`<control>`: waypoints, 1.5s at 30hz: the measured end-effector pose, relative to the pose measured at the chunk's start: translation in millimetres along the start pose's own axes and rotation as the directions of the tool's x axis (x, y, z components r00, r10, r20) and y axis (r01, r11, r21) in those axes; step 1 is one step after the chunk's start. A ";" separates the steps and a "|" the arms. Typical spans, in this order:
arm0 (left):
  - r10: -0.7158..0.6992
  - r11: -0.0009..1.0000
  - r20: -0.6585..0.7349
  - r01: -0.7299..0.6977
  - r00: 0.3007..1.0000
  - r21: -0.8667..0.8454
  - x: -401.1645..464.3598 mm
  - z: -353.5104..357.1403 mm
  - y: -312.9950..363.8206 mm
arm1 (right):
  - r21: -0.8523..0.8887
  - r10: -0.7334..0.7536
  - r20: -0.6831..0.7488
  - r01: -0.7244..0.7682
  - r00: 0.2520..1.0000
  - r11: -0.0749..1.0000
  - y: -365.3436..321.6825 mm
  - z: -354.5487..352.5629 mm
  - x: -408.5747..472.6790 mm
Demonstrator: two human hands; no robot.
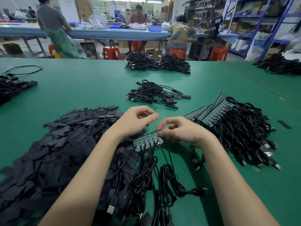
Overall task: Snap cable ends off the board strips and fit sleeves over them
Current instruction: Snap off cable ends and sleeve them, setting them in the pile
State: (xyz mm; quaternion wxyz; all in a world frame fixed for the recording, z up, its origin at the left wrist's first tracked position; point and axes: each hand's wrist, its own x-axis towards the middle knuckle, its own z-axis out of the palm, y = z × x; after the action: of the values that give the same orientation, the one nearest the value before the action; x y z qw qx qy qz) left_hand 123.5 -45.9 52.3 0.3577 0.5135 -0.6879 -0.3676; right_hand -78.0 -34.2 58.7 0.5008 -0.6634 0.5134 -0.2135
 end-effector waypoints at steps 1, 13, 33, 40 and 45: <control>-0.021 0.997 0.052 0.025 0.998 -0.069 -1.3 -2.4 0.6 | 0.105 0.003 0.011 -0.005 1.000 0.994 0.7 -2.4 -1.7; -0.117 0.914 0.238 0.199 0.964 -0.354 -13.3 -1.0 0.8 | 0.559 0.018 0.058 -0.047 0.998 0.828 0.1 -1.9 -3.4; -0.023 0.737 0.382 0.274 0.924 -0.618 -20.6 -10.4 2.4 | 0.847 -0.020 0.216 -0.177 0.976 0.501 0.6 20.6 3.5; -0.052 0.979 0.245 0.097 0.968 -0.177 -16.0 -8.6 -1.8 | 0.639 0.085 -0.077 -0.017 0.993 0.769 -1.6 -11.6 -6.7; 0.044 0.948 0.089 -0.069 0.995 0.311 -11.5 4.6 4.9 | 0.540 0.055 -0.191 0.058 0.980 0.839 -11.6 -12.5 -6.5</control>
State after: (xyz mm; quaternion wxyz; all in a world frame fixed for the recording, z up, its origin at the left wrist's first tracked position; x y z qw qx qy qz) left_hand 119.8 -33.2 53.0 0.2538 0.5286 -0.7660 -0.2635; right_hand -85.0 -34.3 75.6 0.6142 -0.4699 0.4787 -0.4157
